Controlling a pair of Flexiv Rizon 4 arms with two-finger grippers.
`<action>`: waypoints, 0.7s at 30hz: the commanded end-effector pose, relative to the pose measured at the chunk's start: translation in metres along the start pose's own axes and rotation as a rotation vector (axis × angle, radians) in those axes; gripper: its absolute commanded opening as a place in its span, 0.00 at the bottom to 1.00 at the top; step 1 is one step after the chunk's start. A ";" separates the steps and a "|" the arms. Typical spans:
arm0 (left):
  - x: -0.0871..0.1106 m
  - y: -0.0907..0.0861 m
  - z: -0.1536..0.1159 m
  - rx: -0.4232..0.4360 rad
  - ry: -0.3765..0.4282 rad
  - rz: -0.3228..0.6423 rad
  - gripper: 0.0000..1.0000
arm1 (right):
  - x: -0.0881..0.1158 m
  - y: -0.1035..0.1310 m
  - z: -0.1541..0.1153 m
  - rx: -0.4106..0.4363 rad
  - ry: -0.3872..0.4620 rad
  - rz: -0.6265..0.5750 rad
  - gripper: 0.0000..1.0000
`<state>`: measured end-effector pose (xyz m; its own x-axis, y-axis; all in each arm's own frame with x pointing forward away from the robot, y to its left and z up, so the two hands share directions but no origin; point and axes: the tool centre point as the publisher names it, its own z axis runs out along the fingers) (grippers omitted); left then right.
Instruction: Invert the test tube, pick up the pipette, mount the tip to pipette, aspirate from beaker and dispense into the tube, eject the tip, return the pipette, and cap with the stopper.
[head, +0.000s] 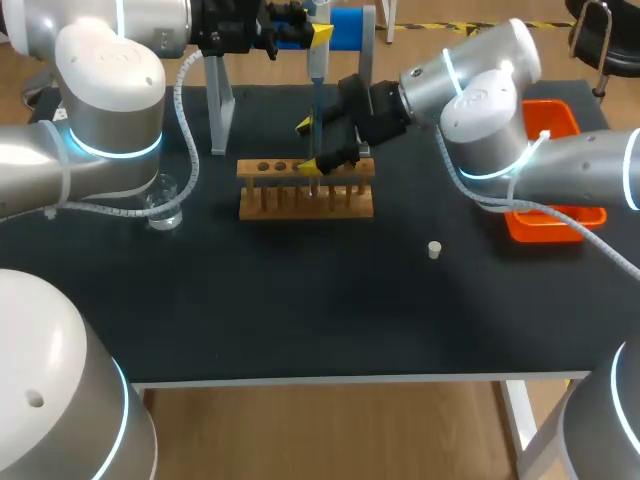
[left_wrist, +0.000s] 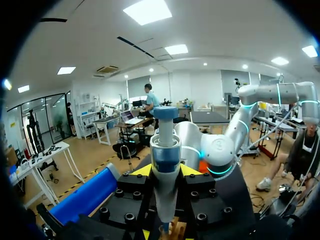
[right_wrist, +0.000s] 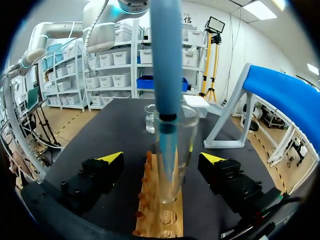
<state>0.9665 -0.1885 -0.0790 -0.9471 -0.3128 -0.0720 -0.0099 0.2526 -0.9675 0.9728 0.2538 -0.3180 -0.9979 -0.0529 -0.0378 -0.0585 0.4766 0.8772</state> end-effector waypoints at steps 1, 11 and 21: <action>0.001 0.000 -0.001 0.000 -0.001 0.000 0.00 | 0.001 0.005 -0.005 0.009 -0.001 -0.004 1.00; 0.001 0.000 -0.001 0.000 -0.001 0.000 0.00 | -0.001 0.009 -0.008 0.014 -0.009 -0.014 1.00; 0.001 0.000 -0.001 0.000 -0.001 0.000 0.00 | -0.001 0.011 -0.008 0.030 -0.012 -0.017 1.00</action>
<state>0.9665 -0.1884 -0.0790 -0.9471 -0.3128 -0.0720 -0.0099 0.2526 -0.9675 0.9738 0.2524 -0.3060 -0.9969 -0.0521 -0.0582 -0.0765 0.4975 0.8641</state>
